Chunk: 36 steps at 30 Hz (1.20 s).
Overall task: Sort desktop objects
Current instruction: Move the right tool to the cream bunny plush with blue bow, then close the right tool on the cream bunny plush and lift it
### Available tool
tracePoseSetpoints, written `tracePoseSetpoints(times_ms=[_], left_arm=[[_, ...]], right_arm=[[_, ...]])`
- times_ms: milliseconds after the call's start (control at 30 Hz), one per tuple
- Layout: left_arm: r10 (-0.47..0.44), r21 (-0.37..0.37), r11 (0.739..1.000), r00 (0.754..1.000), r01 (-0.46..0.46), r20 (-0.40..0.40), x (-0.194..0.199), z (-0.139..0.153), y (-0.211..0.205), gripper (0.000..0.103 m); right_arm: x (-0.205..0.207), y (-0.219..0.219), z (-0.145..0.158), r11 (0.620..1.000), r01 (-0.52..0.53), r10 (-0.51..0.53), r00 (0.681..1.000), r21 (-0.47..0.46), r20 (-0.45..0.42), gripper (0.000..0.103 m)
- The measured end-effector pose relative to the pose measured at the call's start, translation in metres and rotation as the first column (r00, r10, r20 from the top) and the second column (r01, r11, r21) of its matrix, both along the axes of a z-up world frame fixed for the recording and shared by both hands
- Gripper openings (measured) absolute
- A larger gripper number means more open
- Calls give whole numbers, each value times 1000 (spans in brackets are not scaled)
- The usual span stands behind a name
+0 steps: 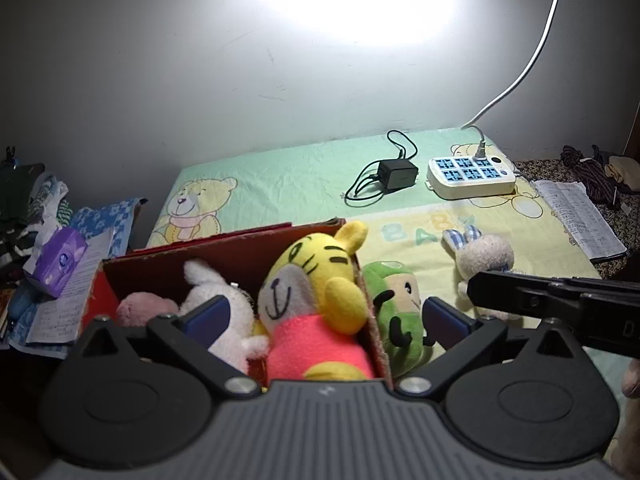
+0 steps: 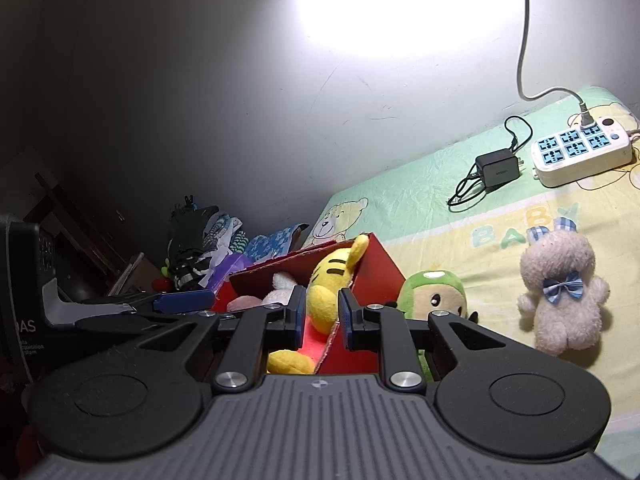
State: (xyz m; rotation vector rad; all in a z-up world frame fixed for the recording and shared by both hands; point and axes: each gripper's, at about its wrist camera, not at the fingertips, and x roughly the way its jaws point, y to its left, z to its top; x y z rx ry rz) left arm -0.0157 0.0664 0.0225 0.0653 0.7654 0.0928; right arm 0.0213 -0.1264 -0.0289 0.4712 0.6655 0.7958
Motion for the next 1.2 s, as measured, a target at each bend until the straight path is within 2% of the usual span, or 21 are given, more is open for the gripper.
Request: tracePoseSetpoints(times_ms=[200, 367, 500, 667, 1033, 1200], left_arm=[[-30, 11, 999, 999, 30, 11, 3, -5, -36, 102], [-96, 2, 995, 995, 96, 30, 5, -8, -67, 102], [-168, -17, 985, 985, 169, 36, 9, -19, -93, 102], [-224, -60, 973, 975, 223, -6, 26, -45, -121, 101], [-210, -251, 951, 973, 182, -90, 88, -106, -134, 101], [-200, -266, 949, 974, 167, -103, 109, -125, -130, 101]], right_arm=[[9, -35, -13, 1000, 20, -19, 999, 8, -41, 22], [17, -69, -32, 997, 79, -80, 992, -9, -94, 23], [24, -101, -51, 989, 147, -147, 976, -11, -160, 25], [33, -130, -70, 976, 216, -215, 950, -18, -225, 27], [72, -140, -102, 974, 226, -221, 927, -20, -305, 32], [94, -137, -115, 977, 214, -201, 913, -3, -354, 33]])
